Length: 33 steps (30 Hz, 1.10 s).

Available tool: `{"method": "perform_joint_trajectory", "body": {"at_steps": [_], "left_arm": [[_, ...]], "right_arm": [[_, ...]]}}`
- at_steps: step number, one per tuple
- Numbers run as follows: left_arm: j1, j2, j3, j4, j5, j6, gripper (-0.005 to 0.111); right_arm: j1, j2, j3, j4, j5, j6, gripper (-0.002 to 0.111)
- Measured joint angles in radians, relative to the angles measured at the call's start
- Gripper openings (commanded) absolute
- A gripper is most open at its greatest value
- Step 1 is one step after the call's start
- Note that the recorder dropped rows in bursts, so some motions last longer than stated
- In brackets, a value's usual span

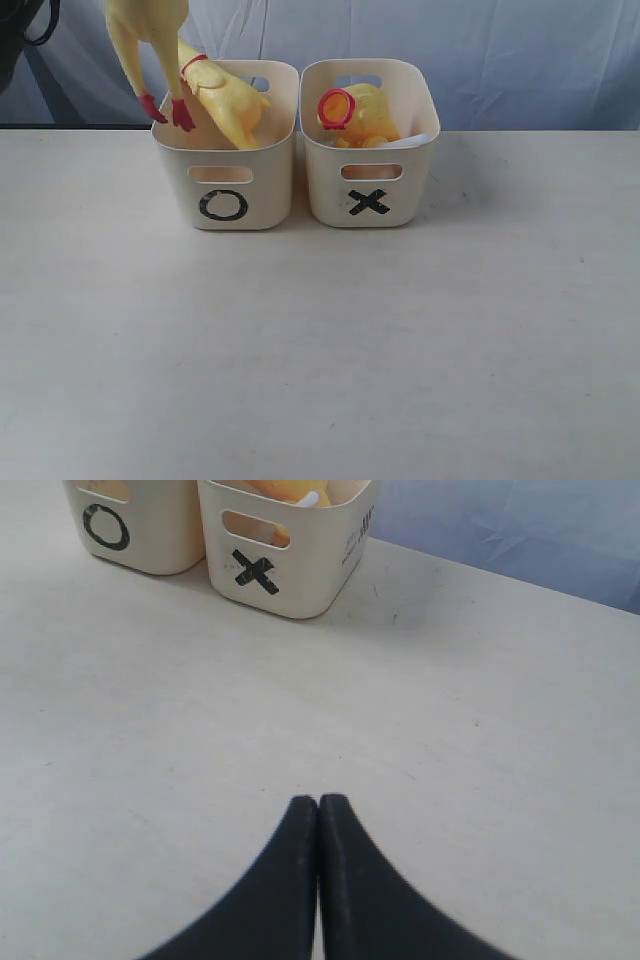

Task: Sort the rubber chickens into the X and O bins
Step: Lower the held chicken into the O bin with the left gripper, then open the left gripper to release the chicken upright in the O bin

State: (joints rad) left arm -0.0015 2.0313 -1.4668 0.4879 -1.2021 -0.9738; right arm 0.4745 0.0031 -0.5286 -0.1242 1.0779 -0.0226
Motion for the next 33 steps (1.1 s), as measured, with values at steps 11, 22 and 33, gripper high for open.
{"method": "perform_joint_trajectory", "body": {"at_steps": [11, 22, 33], "left_arm": [[-0.033, 0.065, -0.065, 0.0, 0.0, -0.016, 0.0], [-0.047, 0.142, -0.09, 0.016, -0.005, -0.005, 0.0], [-0.092, 0.2, -0.145, 0.116, 0.017, 0.039, 0.0]], "right_arm": [[0.0, 0.0, 0.0, 0.0, 0.0, 0.0, 0.0], [0.0, 0.0, 0.0, 0.0, 0.0, 0.0, 0.0], [0.0, 0.0, 0.0, 0.0, 0.0, 0.0, 0.0]]}}
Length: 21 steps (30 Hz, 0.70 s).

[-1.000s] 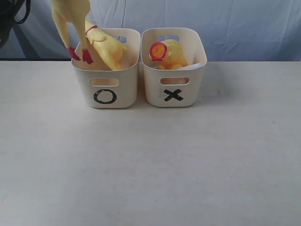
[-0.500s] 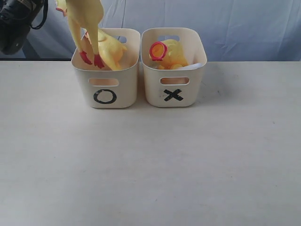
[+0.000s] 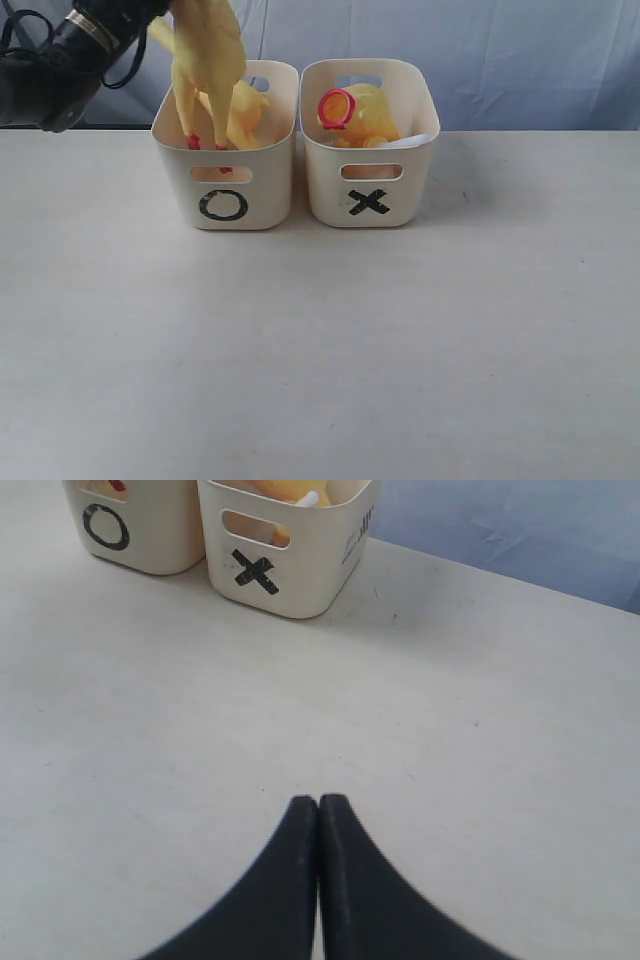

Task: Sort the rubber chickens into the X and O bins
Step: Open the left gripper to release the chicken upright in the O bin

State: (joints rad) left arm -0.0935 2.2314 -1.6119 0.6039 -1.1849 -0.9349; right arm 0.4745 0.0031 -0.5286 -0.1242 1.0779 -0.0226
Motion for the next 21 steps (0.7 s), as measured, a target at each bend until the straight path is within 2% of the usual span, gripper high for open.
{"method": "perform_joint_trajectory", "body": {"at_steps": [8, 16, 21], "left_arm": [[-0.055, 0.02, -0.006, 0.062, 0.121, 0.058, 0.0], [-0.063, 0.023, -0.007, 0.068, 0.24, 0.062, 0.0], [-0.063, 0.025, -0.007, 0.068, 0.262, 0.063, 0.013]], "right_arm": [[0.0, 0.0, 0.0, 0.0, 0.0, 0.0, 0.0], [0.0, 0.0, 0.0, 0.0, 0.0, 0.0, 0.0], [0.0, 0.0, 0.0, 0.0, 0.0, 0.0, 0.0]]}}
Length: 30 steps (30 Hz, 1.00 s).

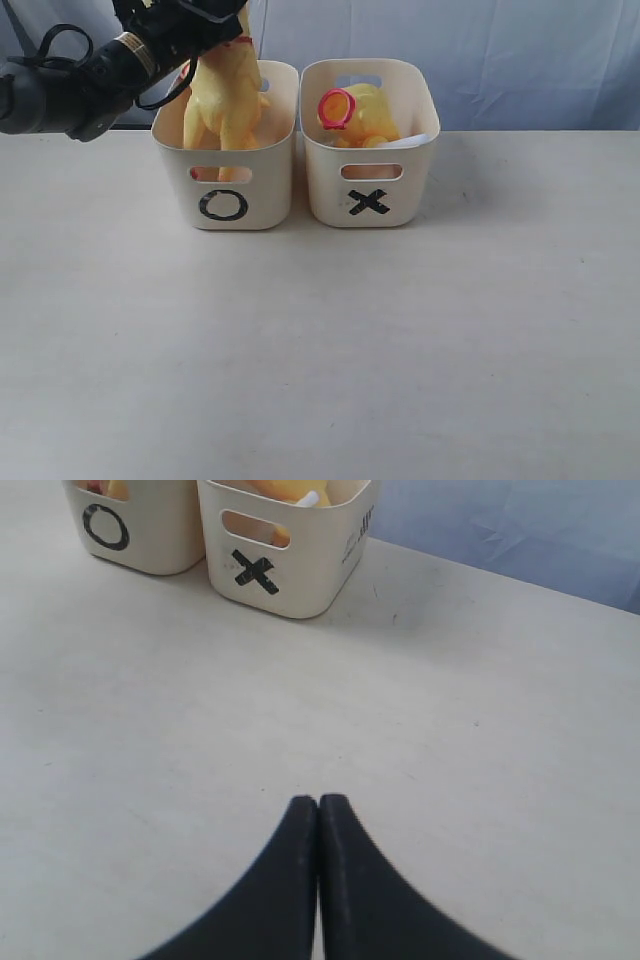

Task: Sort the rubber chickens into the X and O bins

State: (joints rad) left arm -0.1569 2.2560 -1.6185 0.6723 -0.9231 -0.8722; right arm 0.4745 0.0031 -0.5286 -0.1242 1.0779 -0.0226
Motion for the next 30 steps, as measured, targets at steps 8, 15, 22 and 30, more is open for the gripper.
{"method": "perform_joint_trajectory", "body": {"at_steps": [8, 15, 22, 30], "left_arm": [[0.0, 0.0, -0.002, 0.0, 0.014, 0.002, 0.042], [-0.002, 0.0, -0.002, -0.002, 0.01, 0.002, 0.043], [-0.002, 0.0, -0.002, -0.011, -0.006, 0.002, 0.043], [-0.002, -0.015, -0.002, -0.019, -0.099, 0.015, 0.016]], "right_arm": [[0.0, 0.0, 0.0, 0.0, 0.0, 0.0, 0.0], [0.0, 0.0, 0.0, 0.0, 0.0, 0.0, 0.0], [0.0, 0.0, 0.0, 0.0, 0.0, 0.0, 0.0], [0.0, 0.0, 0.0, 0.0, 0.0, -0.003, 0.0]]}}
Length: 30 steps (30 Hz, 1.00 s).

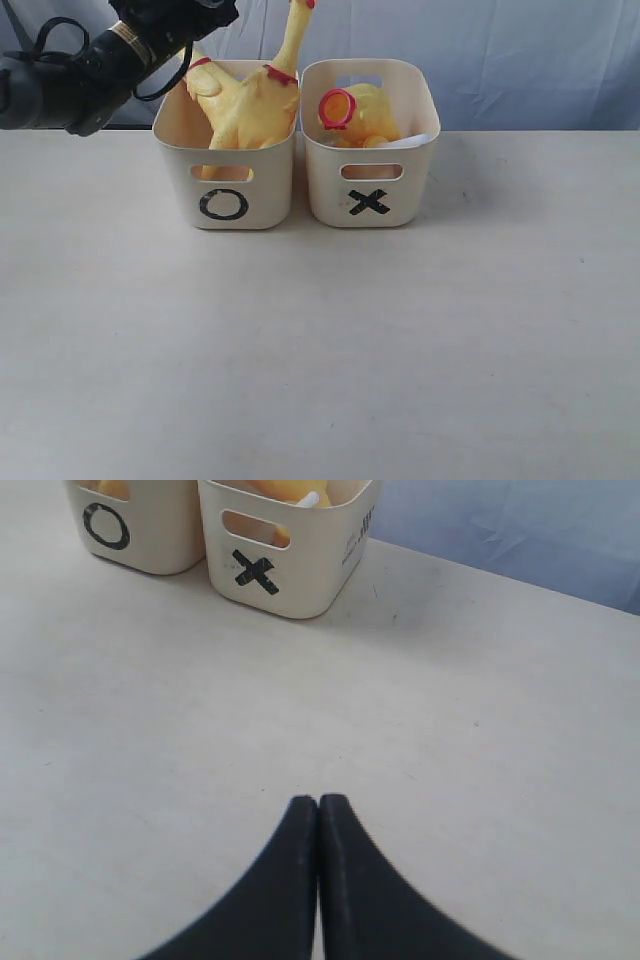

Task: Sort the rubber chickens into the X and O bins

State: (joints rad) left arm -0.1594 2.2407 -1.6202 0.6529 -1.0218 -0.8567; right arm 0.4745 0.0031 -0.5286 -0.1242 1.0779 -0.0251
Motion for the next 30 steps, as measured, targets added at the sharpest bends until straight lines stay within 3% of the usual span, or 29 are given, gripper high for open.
{"method": "perform_joint_trajectory", "body": {"at_steps": [2, 5, 7, 10, 16, 20, 30], "left_arm": [[0.0, -0.025, 0.0, 0.054, 0.006, 0.001, 0.001], [0.0, -0.084, 0.0, 0.201, 0.084, -0.002, 0.0], [0.0, -0.131, 0.0, 0.318, 0.223, -0.05, 0.0], [0.0, -0.205, 0.005, 0.532, 0.44, -0.275, 0.0], [0.0, -0.343, 0.11, 1.002, 0.481, -0.632, 0.0], [0.016, -0.467, 0.225, 1.083, 0.483, -0.727, 0.0], [0.016, -0.718, 0.484, 1.093, 0.481, -0.737, 0.0]], "right_arm": [[0.0, 0.0, 0.0, 0.0, 0.0, 0.0, 0.0], [0.0, 0.0, 0.0, 0.0, 0.0, 0.0, 0.0], [0.0, 0.0, 0.0, 0.0, 0.0, 0.0, 0.0], [0.0, 0.0, 0.0, 0.0, 0.0, 0.0, 0.0], [0.0, 0.0, 0.0, 0.0, 0.0, 0.0, 0.0], [0.0, 0.0, 0.0, 0.024, 0.0, 0.0, 0.0], [0.0, 0.0, 0.0, 0.049, 0.002, 0.001, 0.0]]}}
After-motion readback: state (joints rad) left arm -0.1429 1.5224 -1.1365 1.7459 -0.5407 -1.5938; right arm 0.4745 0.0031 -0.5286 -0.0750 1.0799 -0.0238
